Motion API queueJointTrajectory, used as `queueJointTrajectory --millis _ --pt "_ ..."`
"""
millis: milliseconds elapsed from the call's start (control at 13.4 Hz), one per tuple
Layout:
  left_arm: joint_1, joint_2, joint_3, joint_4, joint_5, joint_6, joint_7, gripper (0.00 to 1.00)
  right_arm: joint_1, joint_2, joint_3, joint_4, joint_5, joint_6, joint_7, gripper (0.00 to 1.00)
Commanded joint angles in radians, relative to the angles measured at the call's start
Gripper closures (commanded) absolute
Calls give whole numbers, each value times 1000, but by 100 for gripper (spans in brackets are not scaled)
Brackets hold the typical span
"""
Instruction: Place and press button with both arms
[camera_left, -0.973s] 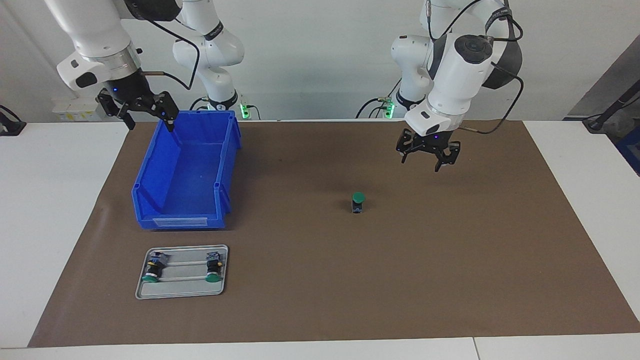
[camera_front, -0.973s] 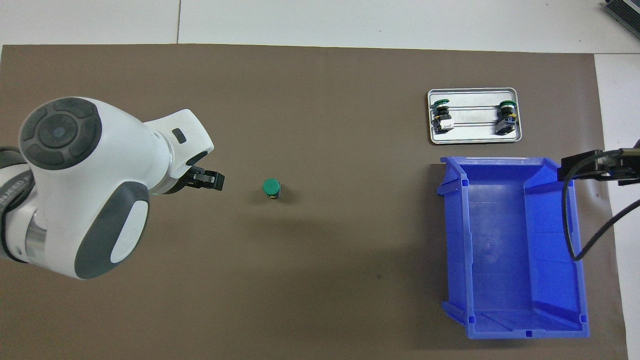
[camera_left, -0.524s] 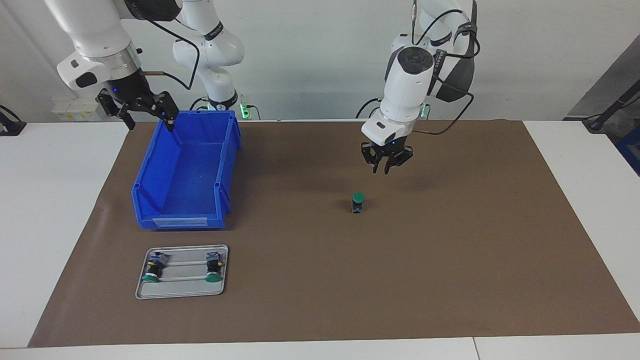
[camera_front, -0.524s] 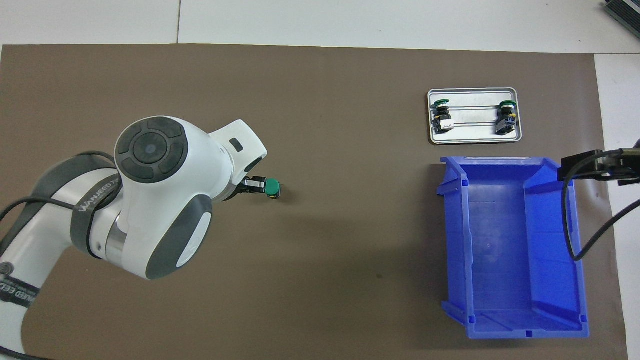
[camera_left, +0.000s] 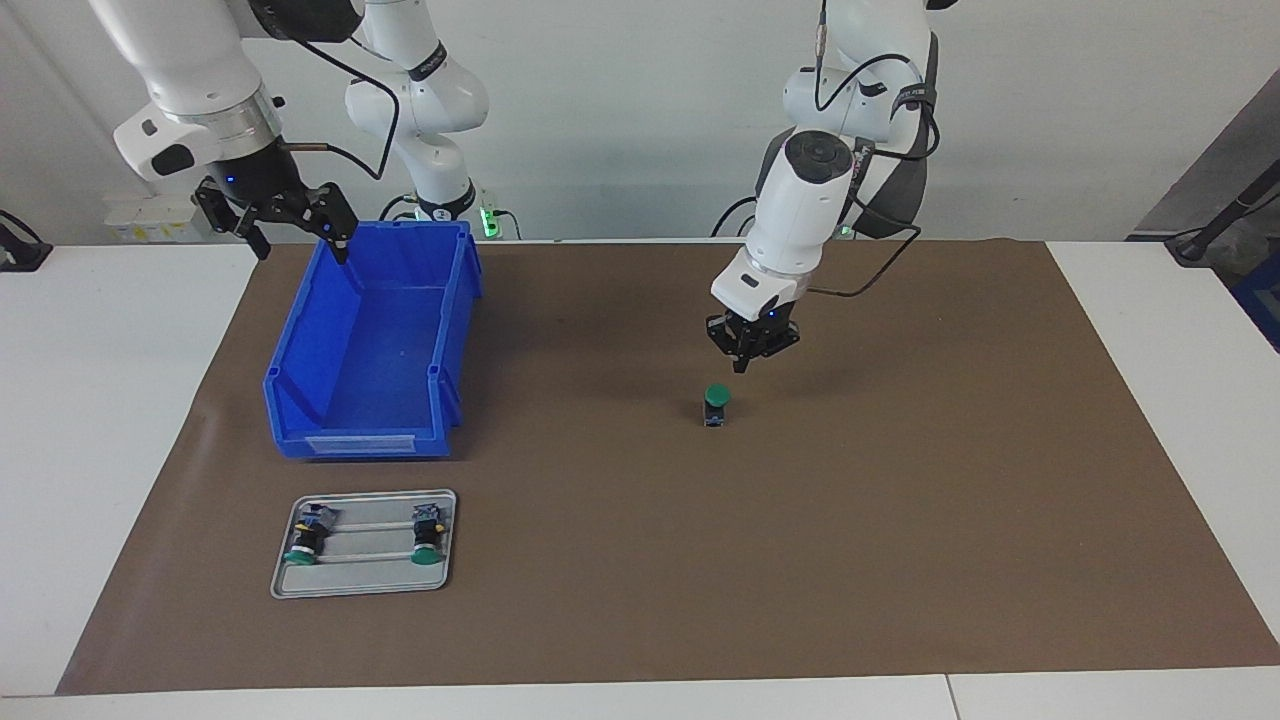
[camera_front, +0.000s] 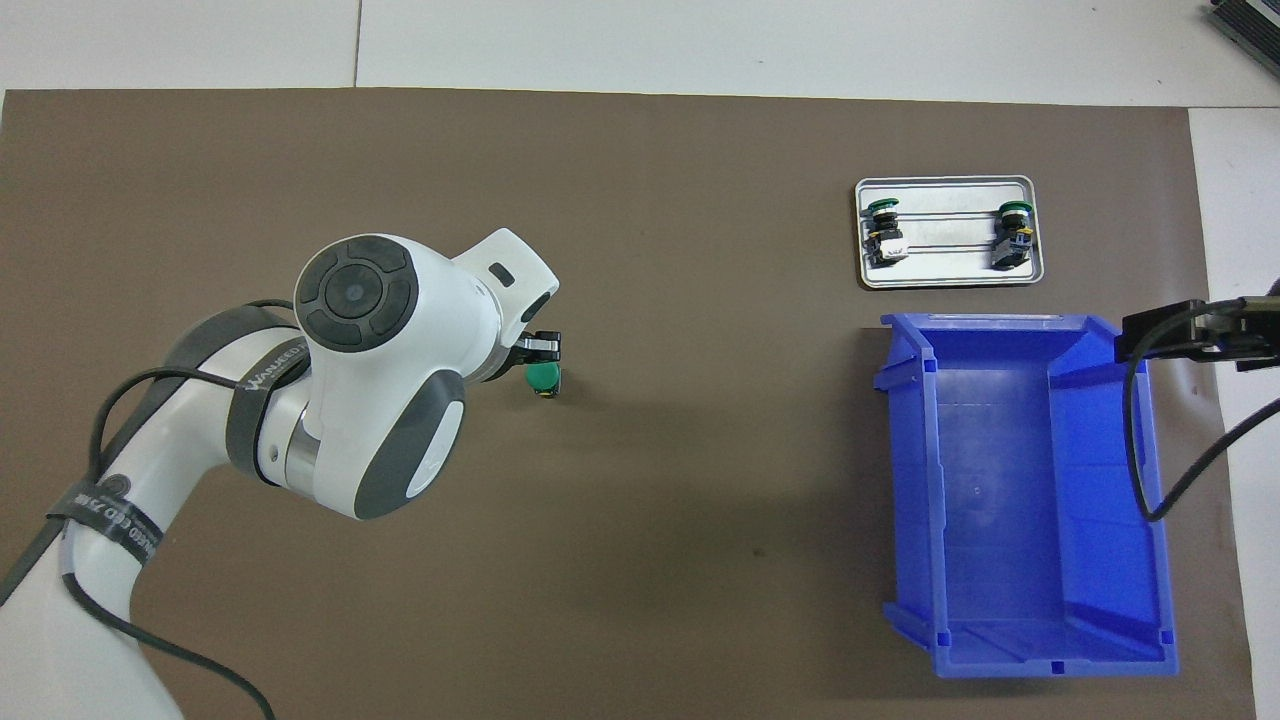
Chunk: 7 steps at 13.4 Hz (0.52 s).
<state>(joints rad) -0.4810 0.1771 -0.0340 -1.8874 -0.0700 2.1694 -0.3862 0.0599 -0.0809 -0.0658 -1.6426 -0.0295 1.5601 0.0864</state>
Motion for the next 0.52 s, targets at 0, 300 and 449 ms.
queueJointTrajectory --millis 0,300,449 --pt "-16 25 12 -9 -10 41 -14 100 -3 -20 3 -17 2 -6 0 0" --pt "-42 50 12 -39 -10 104 -34 100 -3 -20 3 -17 2 -6 0 0" --pt "-57 48 12 -65 -10 113 -37 100 -3 -20 3 -17 2 -6 0 0"
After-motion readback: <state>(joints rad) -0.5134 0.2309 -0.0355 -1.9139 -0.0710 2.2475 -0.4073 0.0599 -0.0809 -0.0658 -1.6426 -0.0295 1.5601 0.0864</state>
